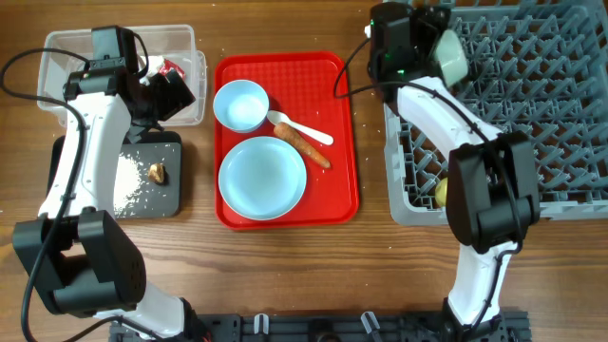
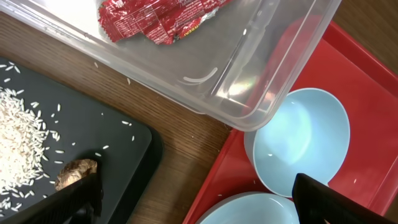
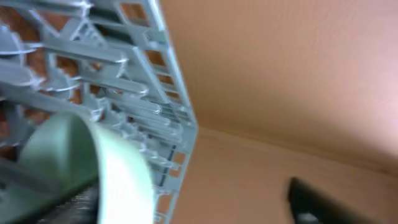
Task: Sort waste into correct bins and load items into the dishwasher rack
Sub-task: 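Set the green bowl upside down in the rack and release, then reach the right gripper to the small light-blue bowl and grasp it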
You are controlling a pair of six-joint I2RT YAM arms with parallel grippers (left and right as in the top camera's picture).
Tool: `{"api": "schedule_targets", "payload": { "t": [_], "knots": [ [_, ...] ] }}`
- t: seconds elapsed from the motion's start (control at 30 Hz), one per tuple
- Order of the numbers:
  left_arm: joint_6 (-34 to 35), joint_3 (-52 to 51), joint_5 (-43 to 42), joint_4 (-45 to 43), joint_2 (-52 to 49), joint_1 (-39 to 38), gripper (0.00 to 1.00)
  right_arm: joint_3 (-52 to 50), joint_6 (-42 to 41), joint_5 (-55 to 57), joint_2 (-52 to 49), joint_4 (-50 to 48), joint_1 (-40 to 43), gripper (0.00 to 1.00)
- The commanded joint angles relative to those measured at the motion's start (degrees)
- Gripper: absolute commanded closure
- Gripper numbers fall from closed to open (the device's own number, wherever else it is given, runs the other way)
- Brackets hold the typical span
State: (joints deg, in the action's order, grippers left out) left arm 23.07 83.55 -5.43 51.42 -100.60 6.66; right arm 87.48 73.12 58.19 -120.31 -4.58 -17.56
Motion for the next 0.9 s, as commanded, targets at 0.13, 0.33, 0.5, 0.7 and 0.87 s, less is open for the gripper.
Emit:
{"api": "schedule_targets", "payload": {
  "t": [0.13, 0.33, 0.5, 0.7, 0.87],
  "knots": [
    [-0.13, 1.09, -0.28, 0.04, 1.05, -0.15, 0.02, 0.17, 2.40, 3.32, 0.07, -13.03, -4.57, 0.00],
    [-0.13, 1.09, -0.28, 0.04, 1.05, -0.15, 0.02, 0.17, 2.60, 3.39, 0.11, -18.78, -8.04, 0.00],
    [-0.13, 1.09, -0.28, 0.04, 1.05, -0.15, 0.02, 0.17, -15.26, 2.49, 0.76, -16.98, -12.26, 0.00],
    [-0.13, 1.09, -0.28, 0.09, 1.05, -0.15, 0.02, 0.17, -49.53, -15.23, 1.18, 13.60, -19.21, 0.00],
    [-0.35, 1.09, -0.26, 0.87, 1.05, -0.13, 0.00, 0.17, -72.67, -41.70, 4.13, 27.74, -22.18, 0.00]
  ]
}}
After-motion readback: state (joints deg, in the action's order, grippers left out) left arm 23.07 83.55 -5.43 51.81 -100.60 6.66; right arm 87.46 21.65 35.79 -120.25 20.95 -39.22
